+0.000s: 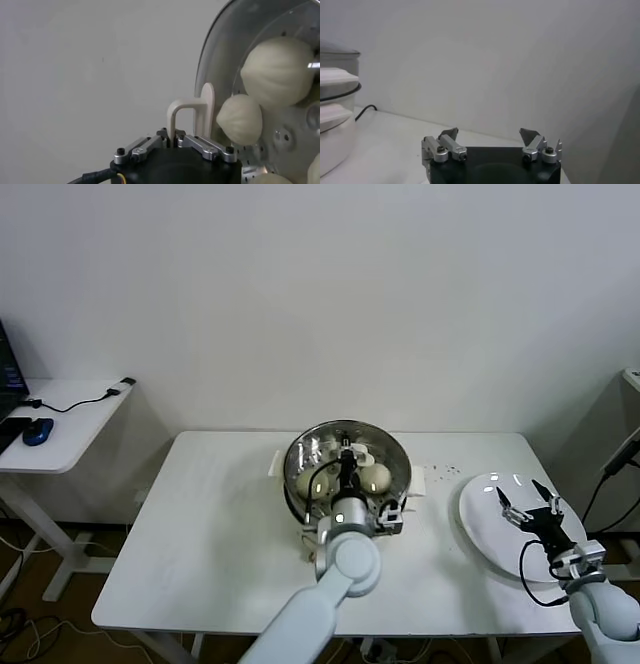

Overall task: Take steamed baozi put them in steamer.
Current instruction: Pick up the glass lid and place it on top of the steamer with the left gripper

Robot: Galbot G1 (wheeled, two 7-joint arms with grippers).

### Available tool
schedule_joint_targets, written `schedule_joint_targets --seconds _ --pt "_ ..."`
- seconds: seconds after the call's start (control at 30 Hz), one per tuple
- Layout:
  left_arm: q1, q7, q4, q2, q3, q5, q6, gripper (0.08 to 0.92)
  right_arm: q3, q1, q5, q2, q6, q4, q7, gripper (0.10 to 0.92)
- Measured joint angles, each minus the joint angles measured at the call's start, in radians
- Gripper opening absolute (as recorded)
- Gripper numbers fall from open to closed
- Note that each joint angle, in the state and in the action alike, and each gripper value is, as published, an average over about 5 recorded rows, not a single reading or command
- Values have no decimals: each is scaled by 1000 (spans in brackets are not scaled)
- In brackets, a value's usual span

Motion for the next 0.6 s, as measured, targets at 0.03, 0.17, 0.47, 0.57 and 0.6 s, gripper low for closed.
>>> schedule_joint_targets --seconds 0.03,0.17,0.47,0.57,0.6 --pt "-1 -1 2 0 1 -1 0 150 0 0 0 0 0 0 0 823" --pt "-3 -5 11 0 0 -3 0 150 3 -1 -1 1 1 -1 -2 823" --pt "-6 7 6 13 5 8 -1 232 11 -2 -2 1 3 -5 -6 823" --pt "-6 19 -5 20 10 16 -1 319 13 -3 -2 1 3 -8 -8 823" --pt "-6 23 -9 23 12 19 -1 345 13 -2 -3 1 3 -9 -9 823"
